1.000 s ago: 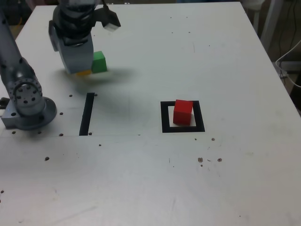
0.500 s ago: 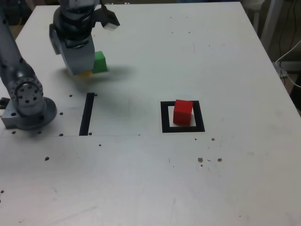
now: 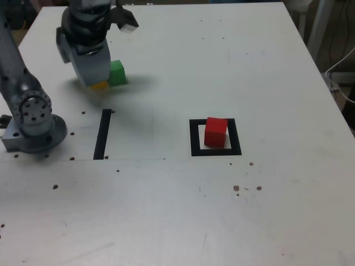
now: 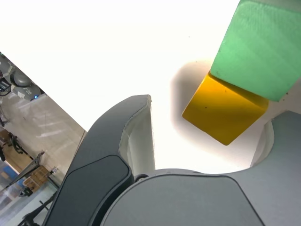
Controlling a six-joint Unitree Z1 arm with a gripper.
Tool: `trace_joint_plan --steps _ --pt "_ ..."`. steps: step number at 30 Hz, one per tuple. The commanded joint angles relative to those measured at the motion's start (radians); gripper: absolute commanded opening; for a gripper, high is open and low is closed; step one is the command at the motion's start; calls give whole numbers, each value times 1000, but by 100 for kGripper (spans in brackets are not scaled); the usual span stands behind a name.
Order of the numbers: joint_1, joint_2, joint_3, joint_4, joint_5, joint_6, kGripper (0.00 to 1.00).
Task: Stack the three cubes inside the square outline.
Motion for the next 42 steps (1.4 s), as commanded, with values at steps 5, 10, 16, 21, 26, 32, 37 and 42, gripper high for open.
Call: trace_joint_plan --steps 5,10,16,21,26,32,37,42 --pt "2 -6 1 -20 -1 2 79" --pt "2 -4 8 -29 -18 2 76" --pt "10 -2 11 -54 -70 0 66" --pt "23 -7 11 -49 -74 0 64" --pt "33 -4 10 -50 -62 2 64" --pt "40 3 8 -63 -59 2 60" --pt "42 3 9 -72 -69 2 57" --pt "42 1 5 -86 -93 4 52"
